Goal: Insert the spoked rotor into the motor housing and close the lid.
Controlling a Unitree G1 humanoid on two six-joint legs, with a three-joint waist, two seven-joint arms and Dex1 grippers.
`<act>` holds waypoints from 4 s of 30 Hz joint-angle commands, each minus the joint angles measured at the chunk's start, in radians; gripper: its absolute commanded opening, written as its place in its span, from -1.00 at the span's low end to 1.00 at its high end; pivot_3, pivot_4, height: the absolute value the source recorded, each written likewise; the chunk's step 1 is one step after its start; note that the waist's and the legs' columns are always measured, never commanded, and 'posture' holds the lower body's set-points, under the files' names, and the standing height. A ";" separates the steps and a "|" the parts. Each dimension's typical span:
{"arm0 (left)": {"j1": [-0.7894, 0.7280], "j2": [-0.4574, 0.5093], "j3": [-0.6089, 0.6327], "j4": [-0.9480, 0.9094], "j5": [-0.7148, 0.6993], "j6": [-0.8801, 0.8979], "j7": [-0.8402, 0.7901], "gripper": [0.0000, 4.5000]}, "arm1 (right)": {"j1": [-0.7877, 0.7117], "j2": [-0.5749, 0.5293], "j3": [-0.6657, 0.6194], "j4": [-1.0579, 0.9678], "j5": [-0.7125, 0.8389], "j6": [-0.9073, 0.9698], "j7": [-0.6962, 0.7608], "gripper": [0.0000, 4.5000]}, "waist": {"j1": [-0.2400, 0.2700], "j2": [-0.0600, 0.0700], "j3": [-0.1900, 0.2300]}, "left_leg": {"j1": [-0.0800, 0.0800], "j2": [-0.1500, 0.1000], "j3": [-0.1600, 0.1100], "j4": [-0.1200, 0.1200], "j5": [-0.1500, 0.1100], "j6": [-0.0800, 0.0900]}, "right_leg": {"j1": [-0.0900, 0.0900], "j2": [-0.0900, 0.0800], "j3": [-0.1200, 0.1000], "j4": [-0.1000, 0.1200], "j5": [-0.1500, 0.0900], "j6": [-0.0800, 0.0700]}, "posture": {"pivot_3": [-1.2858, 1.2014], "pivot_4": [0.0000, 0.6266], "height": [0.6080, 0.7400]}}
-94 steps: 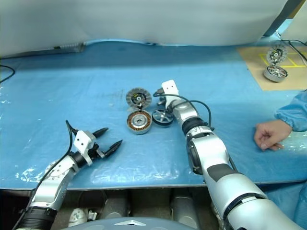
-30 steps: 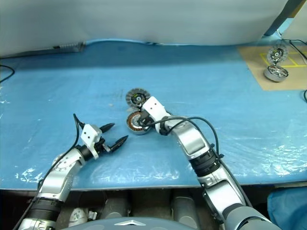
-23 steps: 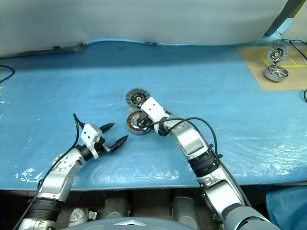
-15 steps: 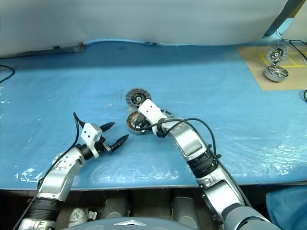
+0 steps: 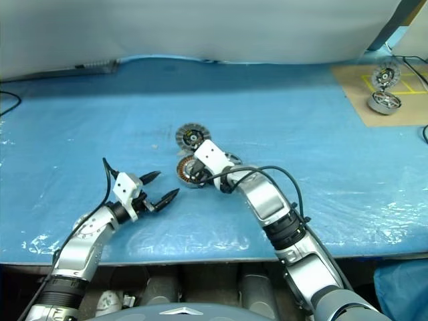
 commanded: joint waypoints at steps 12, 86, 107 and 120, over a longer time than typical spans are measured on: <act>0.000 0.003 -0.001 -0.095 -0.010 0.048 0.022 1.00 | -0.034 0.015 -0.089 -0.211 0.114 0.131 0.015 -0.21 | 0.000 0.000 0.000 | 0.000 0.000 0.000 0.000 0.000 0.000 | 0.000 0.000 0.000 0.001 0.000 0.000 | 0.03 -0.52 1.00; 0.015 0.002 -0.001 -0.056 -0.006 0.017 0.016 1.00 | -0.099 0.023 -0.010 0.032 0.023 0.086 -0.030 -0.99 | 0.000 0.000 0.000 | 0.001 0.000 0.000 0.001 0.000 0.000 | 0.001 0.000 0.000 0.002 0.000 0.000 | 0.03 -0.52 1.00; 0.020 0.006 -0.004 -0.082 -0.009 0.035 0.026 1.00 | -0.078 0.041 -0.023 0.041 0.037 0.063 -0.030 -0.99 | 0.000 0.000 0.000 | 0.001 0.000 0.000 0.002 0.000 0.000 | 0.001 0.000 0.001 0.002 0.000 0.000 | 0.03 -0.52 1.00; 0.023 0.003 -0.006 -0.106 -0.009 0.058 0.033 1.00 | -0.036 0.021 -0.009 0.027 0.027 0.090 -0.029 -0.99 | -0.001 0.000 0.000 | 0.007 0.000 0.000 0.001 0.000 0.000 | 0.006 0.000 0.001 0.002 0.000 0.000 | 0.03 -0.52 1.00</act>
